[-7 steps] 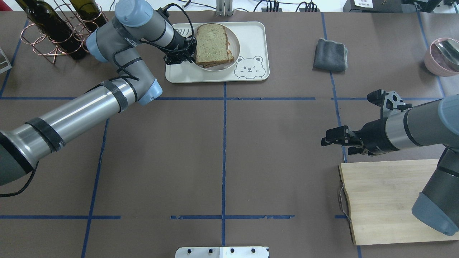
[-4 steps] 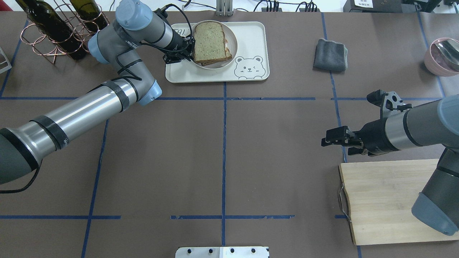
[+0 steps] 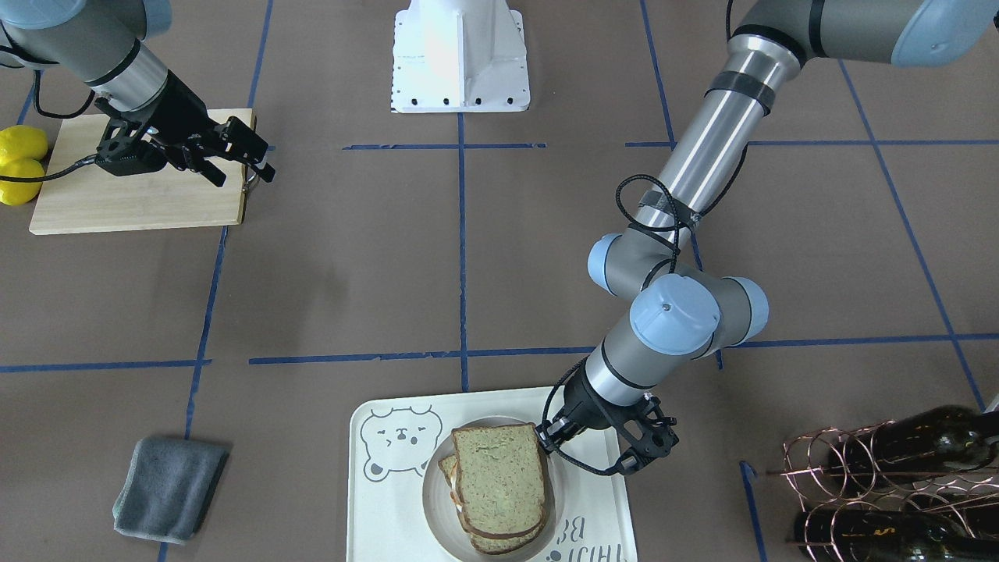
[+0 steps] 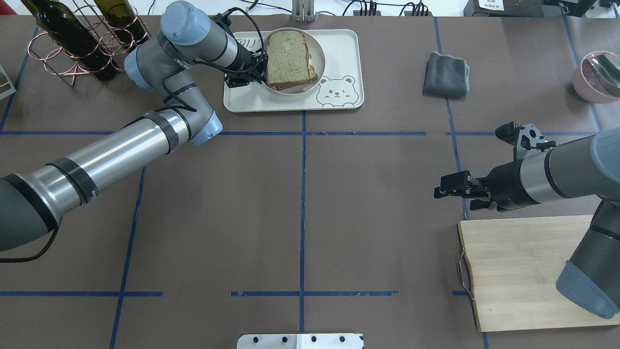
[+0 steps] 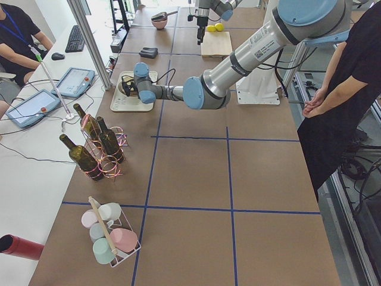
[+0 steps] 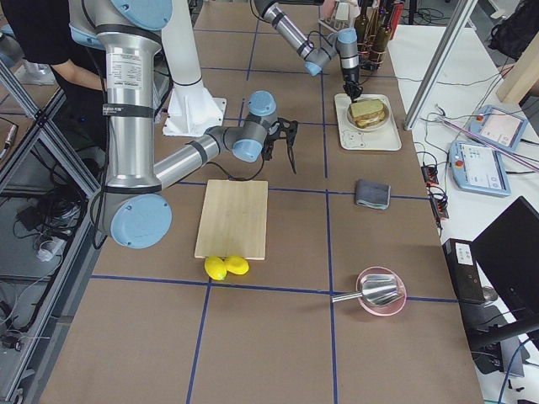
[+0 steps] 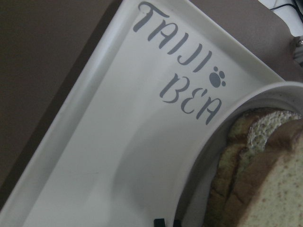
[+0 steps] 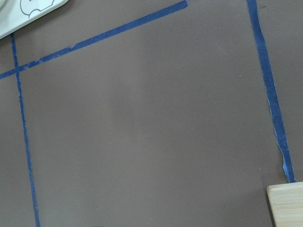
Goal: Make sandwich and place on tray
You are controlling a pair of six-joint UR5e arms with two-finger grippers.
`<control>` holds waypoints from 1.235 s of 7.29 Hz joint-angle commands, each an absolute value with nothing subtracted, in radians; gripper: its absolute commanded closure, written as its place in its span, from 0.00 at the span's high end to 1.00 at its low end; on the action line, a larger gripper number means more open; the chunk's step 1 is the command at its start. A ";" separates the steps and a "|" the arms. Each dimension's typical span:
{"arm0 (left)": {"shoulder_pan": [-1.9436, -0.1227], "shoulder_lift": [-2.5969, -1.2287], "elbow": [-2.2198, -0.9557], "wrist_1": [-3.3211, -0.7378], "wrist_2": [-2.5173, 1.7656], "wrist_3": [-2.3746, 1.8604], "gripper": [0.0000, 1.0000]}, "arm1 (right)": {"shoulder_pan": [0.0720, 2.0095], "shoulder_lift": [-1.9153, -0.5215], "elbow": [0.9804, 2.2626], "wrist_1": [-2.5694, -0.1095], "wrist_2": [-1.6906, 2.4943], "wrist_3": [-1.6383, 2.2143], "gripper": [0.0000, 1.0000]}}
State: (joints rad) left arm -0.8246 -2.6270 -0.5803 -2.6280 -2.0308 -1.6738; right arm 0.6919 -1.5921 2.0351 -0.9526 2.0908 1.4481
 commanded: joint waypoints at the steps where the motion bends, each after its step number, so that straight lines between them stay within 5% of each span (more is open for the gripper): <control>1: -0.818 -2.628 -0.580 -2.635 -2.023 -1.674 0.41 | 0.693 -1.592 2.034 -0.953 2.092 1.448 1.00; 4: -0.821 -2.616 -0.619 -2.623 -2.016 -1.661 0.36 | 0.719 -1.592 2.034 -0.954 2.111 1.448 1.00; 9: -0.882 -2.096 -1.536 -2.094 -2.023 -1.210 0.41 | 1.128 -1.750 1.927 -0.969 2.361 1.006 1.00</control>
State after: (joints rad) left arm -0.8557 -2.2250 -1.3340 -2.2025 -2.0204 -1.3365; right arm 1.0441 -1.6972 1.9677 -0.9688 2.3428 1.1679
